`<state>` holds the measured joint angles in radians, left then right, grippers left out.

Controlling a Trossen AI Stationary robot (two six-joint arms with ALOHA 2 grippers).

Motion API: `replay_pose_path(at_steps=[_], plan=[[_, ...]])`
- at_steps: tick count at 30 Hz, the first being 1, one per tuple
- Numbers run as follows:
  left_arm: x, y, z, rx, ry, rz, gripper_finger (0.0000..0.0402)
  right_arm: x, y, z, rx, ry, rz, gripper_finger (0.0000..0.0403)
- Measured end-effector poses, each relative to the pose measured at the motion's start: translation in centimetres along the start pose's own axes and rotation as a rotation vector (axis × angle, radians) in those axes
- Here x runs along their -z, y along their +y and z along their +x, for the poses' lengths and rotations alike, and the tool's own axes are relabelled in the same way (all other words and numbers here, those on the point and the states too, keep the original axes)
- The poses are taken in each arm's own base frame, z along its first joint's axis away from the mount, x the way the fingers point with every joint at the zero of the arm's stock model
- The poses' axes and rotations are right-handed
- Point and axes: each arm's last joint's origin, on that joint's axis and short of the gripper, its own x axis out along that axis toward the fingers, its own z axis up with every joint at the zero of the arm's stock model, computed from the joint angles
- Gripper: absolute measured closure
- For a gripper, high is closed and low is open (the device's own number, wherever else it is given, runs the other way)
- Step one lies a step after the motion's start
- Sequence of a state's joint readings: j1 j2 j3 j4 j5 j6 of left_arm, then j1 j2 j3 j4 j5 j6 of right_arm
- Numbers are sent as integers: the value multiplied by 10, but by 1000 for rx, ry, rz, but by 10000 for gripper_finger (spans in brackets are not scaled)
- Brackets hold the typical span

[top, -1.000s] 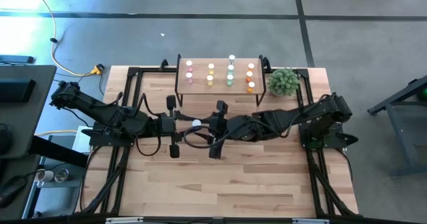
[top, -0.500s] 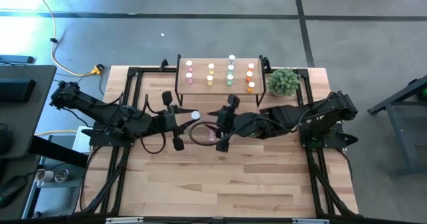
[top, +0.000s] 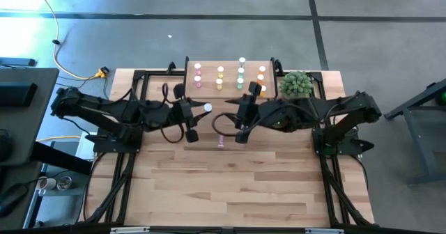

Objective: Pick and place medicine bottles onto shelf by color
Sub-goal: Put the yellow pill bottle aligned with the other yellow pill bottles on the shelf

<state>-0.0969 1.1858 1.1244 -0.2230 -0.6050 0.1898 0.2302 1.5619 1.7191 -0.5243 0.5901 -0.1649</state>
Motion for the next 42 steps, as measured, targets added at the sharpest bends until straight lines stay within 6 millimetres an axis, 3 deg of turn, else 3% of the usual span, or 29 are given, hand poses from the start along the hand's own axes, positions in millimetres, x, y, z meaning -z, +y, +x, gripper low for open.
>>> replay_pose_path(at_steps=[4, 13, 17, 22, 31, 42], plan=[[2, 11, 7, -4, 9, -9, 291, -1, -11, 4, 19, -15, -13, 237], [6, 26, 17, 48, 9, -31, 291, -10, -44, 10, -174, -110, 40, 206], [6, 30, 19, 86, -5, -41, 291, -8, -55, 15, -295, -134, 48, 202], [7, 34, 22, 89, -3, -46, 291, -1, -66, 30, -317, -118, 50, 202], [11, 41, 27, 97, 10, -52, 291, 13, -71, 56, -321, -48, 27, 201], [15, 41, 36, 107, 29, -51, 291, 22, -71, 70, -315, -4, 29, 201]])
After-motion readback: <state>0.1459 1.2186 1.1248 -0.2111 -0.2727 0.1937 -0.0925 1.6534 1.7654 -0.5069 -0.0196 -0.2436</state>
